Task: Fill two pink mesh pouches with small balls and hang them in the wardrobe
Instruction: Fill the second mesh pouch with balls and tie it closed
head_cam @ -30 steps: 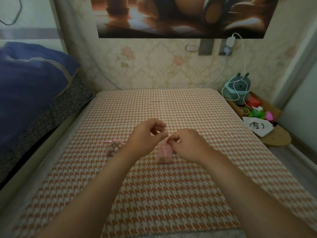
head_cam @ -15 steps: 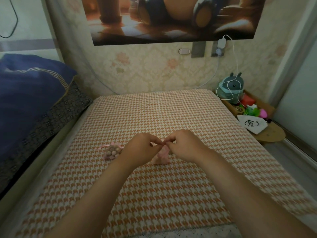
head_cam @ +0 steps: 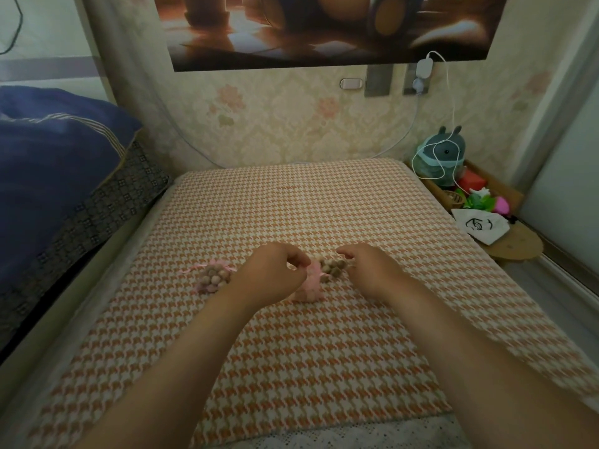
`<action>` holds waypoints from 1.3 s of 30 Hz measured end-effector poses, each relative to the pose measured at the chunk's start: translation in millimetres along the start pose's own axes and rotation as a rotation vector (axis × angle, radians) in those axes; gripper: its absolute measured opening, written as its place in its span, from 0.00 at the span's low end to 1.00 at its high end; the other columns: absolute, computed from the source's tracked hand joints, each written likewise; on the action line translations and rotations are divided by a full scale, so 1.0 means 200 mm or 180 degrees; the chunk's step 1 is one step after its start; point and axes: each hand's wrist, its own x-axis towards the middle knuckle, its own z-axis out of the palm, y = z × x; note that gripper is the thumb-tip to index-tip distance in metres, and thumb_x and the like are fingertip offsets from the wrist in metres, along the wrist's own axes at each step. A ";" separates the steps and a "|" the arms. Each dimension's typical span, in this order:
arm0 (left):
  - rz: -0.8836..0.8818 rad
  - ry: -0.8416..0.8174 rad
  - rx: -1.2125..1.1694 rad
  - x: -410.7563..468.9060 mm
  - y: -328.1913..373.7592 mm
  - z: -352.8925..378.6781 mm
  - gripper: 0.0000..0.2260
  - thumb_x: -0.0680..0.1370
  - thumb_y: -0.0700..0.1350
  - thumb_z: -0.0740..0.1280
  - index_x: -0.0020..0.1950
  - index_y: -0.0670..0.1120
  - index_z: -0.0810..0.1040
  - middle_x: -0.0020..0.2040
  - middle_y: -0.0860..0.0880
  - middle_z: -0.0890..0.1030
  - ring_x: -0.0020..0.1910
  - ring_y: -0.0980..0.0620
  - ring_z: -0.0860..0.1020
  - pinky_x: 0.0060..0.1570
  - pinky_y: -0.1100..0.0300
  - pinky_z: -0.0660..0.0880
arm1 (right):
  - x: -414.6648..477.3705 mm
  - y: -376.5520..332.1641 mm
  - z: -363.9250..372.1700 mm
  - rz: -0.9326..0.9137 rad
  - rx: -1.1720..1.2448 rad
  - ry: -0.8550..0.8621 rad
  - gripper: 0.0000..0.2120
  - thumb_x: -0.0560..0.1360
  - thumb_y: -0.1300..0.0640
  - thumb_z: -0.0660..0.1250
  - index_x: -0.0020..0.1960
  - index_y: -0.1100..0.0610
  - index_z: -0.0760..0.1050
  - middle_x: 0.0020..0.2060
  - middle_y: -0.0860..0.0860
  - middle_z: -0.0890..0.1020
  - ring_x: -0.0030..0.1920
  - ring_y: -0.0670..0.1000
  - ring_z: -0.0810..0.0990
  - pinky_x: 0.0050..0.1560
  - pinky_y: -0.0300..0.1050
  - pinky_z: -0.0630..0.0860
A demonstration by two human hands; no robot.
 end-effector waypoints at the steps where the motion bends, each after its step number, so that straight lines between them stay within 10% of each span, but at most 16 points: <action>1: -0.0014 -0.0017 0.0009 0.00 0.00 0.00 0.10 0.78 0.46 0.67 0.58 0.52 0.83 0.57 0.57 0.81 0.43 0.59 0.79 0.42 0.67 0.76 | 0.01 0.00 0.02 -0.0007 -0.0019 -0.0010 0.23 0.82 0.62 0.62 0.76 0.49 0.71 0.73 0.51 0.74 0.70 0.55 0.75 0.68 0.53 0.74; 5: -0.0062 -0.0041 -0.0017 0.01 -0.01 0.01 0.10 0.78 0.47 0.67 0.57 0.54 0.83 0.55 0.59 0.80 0.42 0.48 0.84 0.42 0.57 0.82 | 0.05 -0.01 0.04 -0.0048 0.0079 0.0080 0.14 0.80 0.58 0.67 0.64 0.51 0.81 0.61 0.51 0.83 0.57 0.53 0.81 0.58 0.50 0.78; 18: -0.0080 0.0031 -0.0205 0.00 -0.03 -0.01 0.09 0.77 0.48 0.68 0.55 0.56 0.83 0.53 0.61 0.81 0.40 0.60 0.80 0.44 0.62 0.78 | 0.01 -0.21 -0.12 -0.0509 0.1686 0.0523 0.05 0.75 0.56 0.76 0.51 0.50 0.86 0.43 0.42 0.85 0.36 0.32 0.80 0.39 0.27 0.73; 35: -0.0103 0.0089 -0.0267 0.01 -0.05 -0.02 0.09 0.77 0.49 0.67 0.56 0.55 0.83 0.54 0.58 0.83 0.44 0.57 0.82 0.49 0.53 0.81 | -0.06 -0.28 -0.09 -0.0673 0.0696 0.0153 0.05 0.78 0.47 0.70 0.47 0.43 0.85 0.44 0.38 0.82 0.45 0.39 0.79 0.50 0.46 0.78; 39: -0.0067 0.0127 -0.0282 0.03 -0.08 -0.01 0.09 0.77 0.51 0.67 0.54 0.57 0.83 0.52 0.61 0.83 0.42 0.62 0.80 0.44 0.59 0.79 | -0.06 -0.29 -0.09 -0.0451 0.0660 -0.0063 0.14 0.79 0.48 0.68 0.39 0.53 0.85 0.31 0.48 0.83 0.32 0.51 0.80 0.37 0.54 0.77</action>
